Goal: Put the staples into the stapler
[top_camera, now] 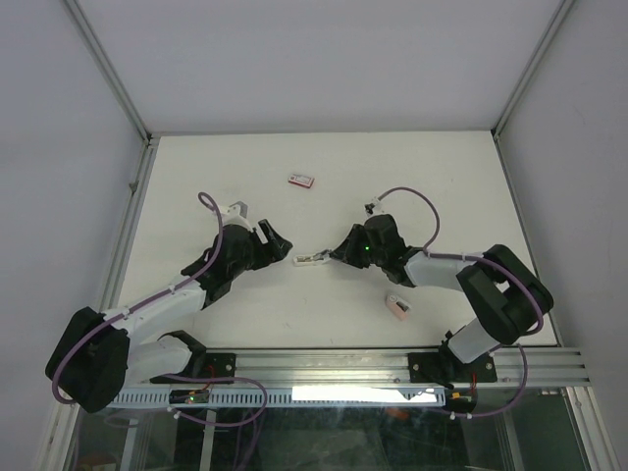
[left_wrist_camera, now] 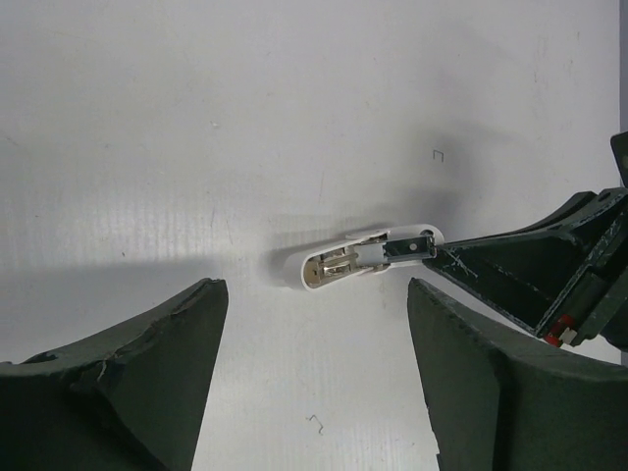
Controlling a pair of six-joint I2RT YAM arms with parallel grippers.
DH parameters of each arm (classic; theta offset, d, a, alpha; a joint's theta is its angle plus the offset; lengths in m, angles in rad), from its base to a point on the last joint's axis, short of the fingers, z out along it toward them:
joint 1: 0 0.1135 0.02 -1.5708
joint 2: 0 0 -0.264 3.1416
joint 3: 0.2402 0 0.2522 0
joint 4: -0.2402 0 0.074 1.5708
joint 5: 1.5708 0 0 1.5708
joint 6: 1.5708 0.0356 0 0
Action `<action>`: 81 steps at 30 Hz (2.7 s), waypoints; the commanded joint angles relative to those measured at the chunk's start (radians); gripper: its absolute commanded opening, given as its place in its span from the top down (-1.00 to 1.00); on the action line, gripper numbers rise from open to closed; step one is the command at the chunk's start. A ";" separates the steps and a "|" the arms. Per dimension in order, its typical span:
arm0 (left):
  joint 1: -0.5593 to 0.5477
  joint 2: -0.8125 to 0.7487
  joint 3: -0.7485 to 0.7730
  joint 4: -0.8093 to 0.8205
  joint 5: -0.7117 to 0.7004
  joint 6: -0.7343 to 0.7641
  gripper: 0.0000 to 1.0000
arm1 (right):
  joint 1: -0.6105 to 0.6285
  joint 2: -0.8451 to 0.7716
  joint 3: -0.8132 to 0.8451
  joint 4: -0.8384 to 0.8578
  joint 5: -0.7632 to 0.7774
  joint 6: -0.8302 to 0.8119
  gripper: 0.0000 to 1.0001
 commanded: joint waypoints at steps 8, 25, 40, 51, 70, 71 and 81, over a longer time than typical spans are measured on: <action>0.013 -0.052 0.002 0.001 0.016 0.042 -0.70 | -0.030 -0.062 -0.009 -0.041 0.044 -0.007 0.20; 0.014 0.036 0.017 0.068 0.101 0.049 -0.59 | -0.090 -0.101 -0.086 -0.022 -0.025 -0.008 0.89; 0.013 0.329 0.071 0.347 0.318 -0.014 -0.52 | -0.133 -0.042 -0.109 -0.036 -0.052 0.005 0.77; -0.005 0.467 0.111 0.463 0.394 -0.064 -0.32 | -0.152 -0.030 -0.113 -0.030 -0.074 -0.004 0.74; -0.028 0.428 0.135 0.395 0.359 -0.095 0.78 | -0.180 -0.149 -0.139 -0.078 -0.055 -0.022 0.43; -0.028 0.420 0.144 0.359 0.334 -0.088 0.81 | -0.183 -0.166 -0.140 -0.089 -0.056 -0.024 0.39; 0.052 0.392 0.267 0.085 0.299 0.039 0.80 | -0.214 -0.428 -0.100 -0.355 -0.001 -0.157 0.00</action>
